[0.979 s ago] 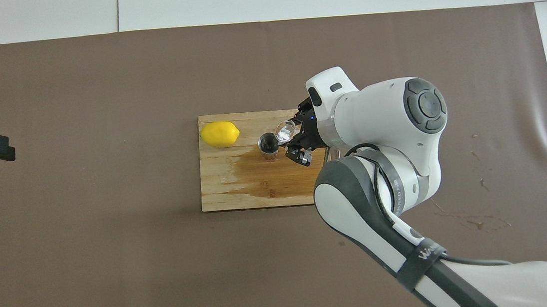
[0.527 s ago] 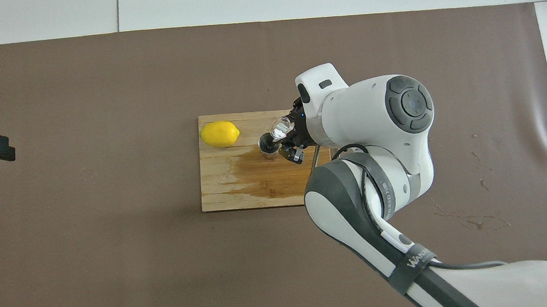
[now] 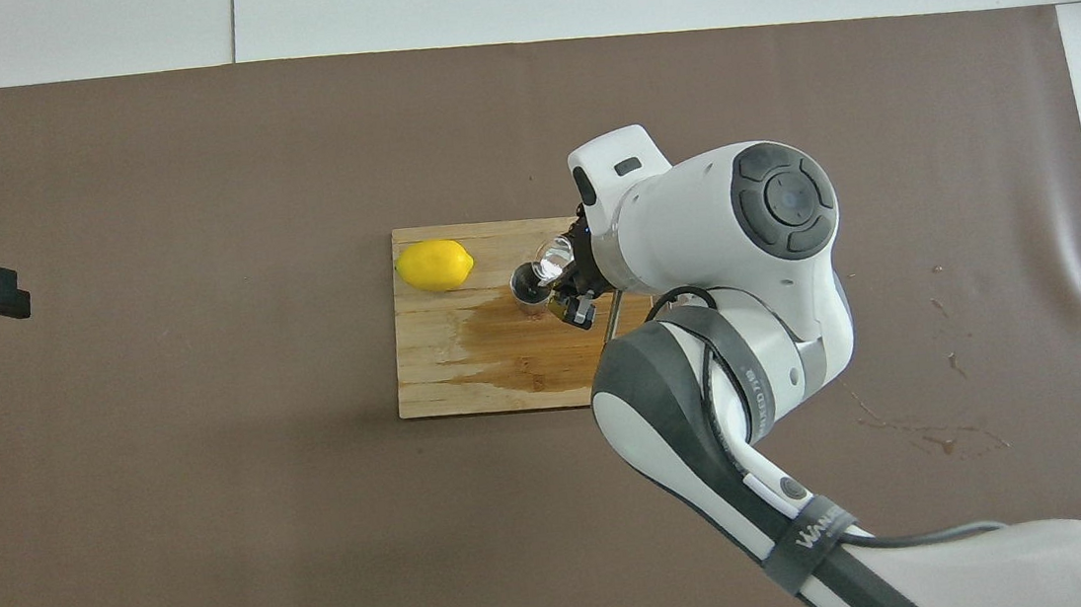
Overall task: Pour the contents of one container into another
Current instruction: 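Tilt the clear glass with the right gripper over the metal cup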
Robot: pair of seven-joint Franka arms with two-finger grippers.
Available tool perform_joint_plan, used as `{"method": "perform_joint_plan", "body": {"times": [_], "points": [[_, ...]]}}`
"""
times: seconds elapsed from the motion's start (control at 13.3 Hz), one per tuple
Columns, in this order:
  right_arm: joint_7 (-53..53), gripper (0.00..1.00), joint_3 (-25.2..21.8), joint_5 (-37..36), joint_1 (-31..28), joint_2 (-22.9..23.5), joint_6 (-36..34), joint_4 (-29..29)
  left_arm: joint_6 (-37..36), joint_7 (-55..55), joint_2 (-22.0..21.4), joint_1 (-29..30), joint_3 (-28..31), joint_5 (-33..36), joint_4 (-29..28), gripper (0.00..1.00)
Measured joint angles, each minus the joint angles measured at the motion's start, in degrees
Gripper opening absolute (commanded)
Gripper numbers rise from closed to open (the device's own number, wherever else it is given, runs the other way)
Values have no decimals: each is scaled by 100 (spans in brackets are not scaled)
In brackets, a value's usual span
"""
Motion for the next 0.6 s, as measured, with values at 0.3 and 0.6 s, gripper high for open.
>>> {"method": "perform_joint_plan", "body": {"times": [0.3, 0.6], "points": [[310, 20, 68, -341, 1, 24, -402, 188, 0, 0, 0, 0, 0, 0, 0, 100], [471, 20, 96, -561, 1, 93, -504, 272, 0, 0, 0, 0, 0, 0, 0, 100]]}}
